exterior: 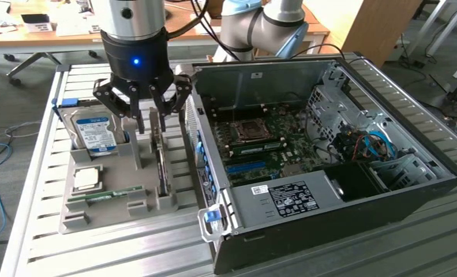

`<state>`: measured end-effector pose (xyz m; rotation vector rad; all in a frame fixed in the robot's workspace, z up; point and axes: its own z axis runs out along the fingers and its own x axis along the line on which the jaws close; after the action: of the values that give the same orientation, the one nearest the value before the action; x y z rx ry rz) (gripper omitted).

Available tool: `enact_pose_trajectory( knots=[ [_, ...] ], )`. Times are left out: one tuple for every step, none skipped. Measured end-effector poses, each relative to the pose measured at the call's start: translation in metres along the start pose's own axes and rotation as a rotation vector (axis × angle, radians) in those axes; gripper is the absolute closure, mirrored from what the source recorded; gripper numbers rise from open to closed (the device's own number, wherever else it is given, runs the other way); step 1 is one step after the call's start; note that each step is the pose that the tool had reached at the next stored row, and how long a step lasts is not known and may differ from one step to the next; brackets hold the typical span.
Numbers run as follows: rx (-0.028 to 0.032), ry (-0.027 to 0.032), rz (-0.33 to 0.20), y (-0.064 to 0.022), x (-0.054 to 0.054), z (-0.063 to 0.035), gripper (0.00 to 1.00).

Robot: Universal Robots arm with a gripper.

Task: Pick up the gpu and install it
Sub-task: 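Pick up the gpu and move the gpu toward the slot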

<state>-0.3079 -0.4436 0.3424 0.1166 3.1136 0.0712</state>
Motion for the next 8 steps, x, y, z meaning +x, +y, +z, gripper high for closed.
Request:
enact_pose_trajectory(
  knots=[
    [0.0,0.0,0.0,0.0,0.0,0.0008,0.58],
    [0.0,0.0,0.0,-0.0001,0.0,0.0018,0.58],
    [0.0,0.0,0.0,-0.0001,0.0001,0.0028,0.58],
    [0.0,0.0,0.0,-0.0002,0.0001,0.0036,0.58],
    [0.0002,0.0002,0.0,-0.0002,0.0001,0.0038,0.58],
    [0.0002,0.0003,0.0,-0.0002,0.0001,0.0038,0.58],
    [0.0003,0.0003,0.0,-0.0002,0.0001,0.0038,0.58],
    [0.0002,0.0002,0.0,-0.0002,0.0001,0.0039,0.58]
  ],
)
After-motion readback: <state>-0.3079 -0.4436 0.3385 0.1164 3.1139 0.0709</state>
